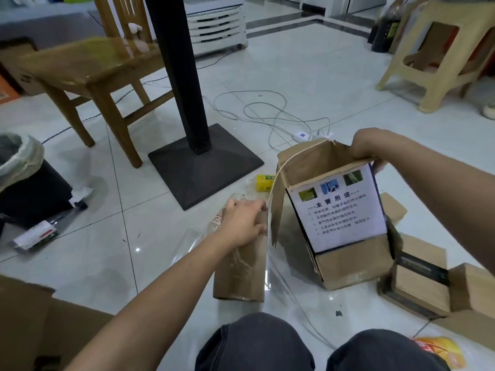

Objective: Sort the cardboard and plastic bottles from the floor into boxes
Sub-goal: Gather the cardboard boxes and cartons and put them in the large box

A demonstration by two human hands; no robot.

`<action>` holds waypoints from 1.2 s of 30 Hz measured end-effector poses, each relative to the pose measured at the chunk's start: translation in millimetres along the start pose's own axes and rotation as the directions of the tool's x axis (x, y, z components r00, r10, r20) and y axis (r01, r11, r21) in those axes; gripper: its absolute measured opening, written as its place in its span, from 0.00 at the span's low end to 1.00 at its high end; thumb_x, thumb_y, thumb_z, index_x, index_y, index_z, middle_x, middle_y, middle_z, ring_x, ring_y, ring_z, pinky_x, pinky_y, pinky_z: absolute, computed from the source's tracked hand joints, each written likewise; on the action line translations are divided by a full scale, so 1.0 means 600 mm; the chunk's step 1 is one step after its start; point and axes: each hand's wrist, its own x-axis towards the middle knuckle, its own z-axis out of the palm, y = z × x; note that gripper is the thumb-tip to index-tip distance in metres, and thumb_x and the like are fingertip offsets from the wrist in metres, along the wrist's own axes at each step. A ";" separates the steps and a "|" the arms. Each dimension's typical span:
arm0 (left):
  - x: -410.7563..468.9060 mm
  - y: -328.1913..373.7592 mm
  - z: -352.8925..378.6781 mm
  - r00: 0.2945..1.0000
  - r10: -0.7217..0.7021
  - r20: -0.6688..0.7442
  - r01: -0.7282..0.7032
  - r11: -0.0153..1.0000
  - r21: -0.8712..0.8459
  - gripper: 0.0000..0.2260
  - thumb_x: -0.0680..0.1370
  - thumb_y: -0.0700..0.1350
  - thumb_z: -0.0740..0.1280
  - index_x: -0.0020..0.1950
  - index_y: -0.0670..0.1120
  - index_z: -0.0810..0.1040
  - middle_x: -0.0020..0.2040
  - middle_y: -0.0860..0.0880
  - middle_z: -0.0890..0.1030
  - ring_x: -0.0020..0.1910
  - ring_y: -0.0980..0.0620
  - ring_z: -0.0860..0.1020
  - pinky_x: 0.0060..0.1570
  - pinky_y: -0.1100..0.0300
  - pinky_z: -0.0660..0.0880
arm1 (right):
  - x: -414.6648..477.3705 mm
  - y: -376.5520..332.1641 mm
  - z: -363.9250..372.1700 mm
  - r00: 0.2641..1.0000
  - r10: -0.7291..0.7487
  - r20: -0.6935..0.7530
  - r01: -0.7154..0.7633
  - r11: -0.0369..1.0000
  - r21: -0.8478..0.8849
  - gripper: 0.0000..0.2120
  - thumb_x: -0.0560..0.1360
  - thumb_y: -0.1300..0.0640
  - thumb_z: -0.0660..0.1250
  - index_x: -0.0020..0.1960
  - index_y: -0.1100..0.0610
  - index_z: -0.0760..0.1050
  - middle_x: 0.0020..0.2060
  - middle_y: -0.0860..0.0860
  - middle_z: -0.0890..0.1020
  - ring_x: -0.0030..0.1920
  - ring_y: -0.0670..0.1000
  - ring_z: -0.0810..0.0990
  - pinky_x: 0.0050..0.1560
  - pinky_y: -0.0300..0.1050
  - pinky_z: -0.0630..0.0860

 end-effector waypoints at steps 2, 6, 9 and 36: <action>0.010 0.000 -0.008 1.000 -0.022 -0.014 0.022 1.000 -0.001 0.12 0.77 0.52 0.65 0.58 0.49 0.73 0.58 0.48 0.77 0.60 0.46 0.70 0.62 0.53 0.61 | -0.017 0.000 -0.035 0.986 0.028 0.167 -0.011 0.995 -0.102 0.07 0.75 0.68 0.62 0.42 0.71 0.75 0.37 0.64 0.80 0.21 0.56 0.79 0.24 0.43 0.77; 0.015 0.000 -0.043 0.993 -0.115 -0.012 0.114 0.989 -0.093 0.11 0.79 0.54 0.63 0.53 0.47 0.72 0.54 0.48 0.77 0.56 0.47 0.71 0.59 0.53 0.62 | -0.019 0.003 -0.110 0.979 0.047 0.197 0.000 0.973 -0.232 0.10 0.76 0.67 0.63 0.49 0.75 0.76 0.43 0.68 0.79 0.21 0.57 0.80 0.37 0.45 0.81; 0.000 0.021 -0.097 0.979 -0.200 -0.036 0.193 0.971 -0.139 0.09 0.79 0.54 0.62 0.48 0.50 0.67 0.52 0.49 0.74 0.51 0.49 0.68 0.55 0.54 0.63 | -0.055 0.007 -0.177 0.985 0.075 0.153 -0.032 0.963 -0.269 0.11 0.78 0.66 0.58 0.42 0.74 0.72 0.32 0.66 0.78 0.17 0.54 0.78 0.43 0.46 0.80; -0.419 0.270 -0.906 0.771 -0.620 -0.146 0.594 0.783 -0.185 0.09 0.79 0.54 0.63 0.55 0.51 0.70 0.55 0.53 0.75 0.58 0.53 0.72 0.59 0.58 0.63 | -0.512 0.001 -0.681 0.914 -0.406 -0.004 0.402 0.906 -0.136 0.11 0.77 0.65 0.55 0.55 0.58 0.73 0.58 0.56 0.77 0.60 0.57 0.76 0.50 0.43 0.70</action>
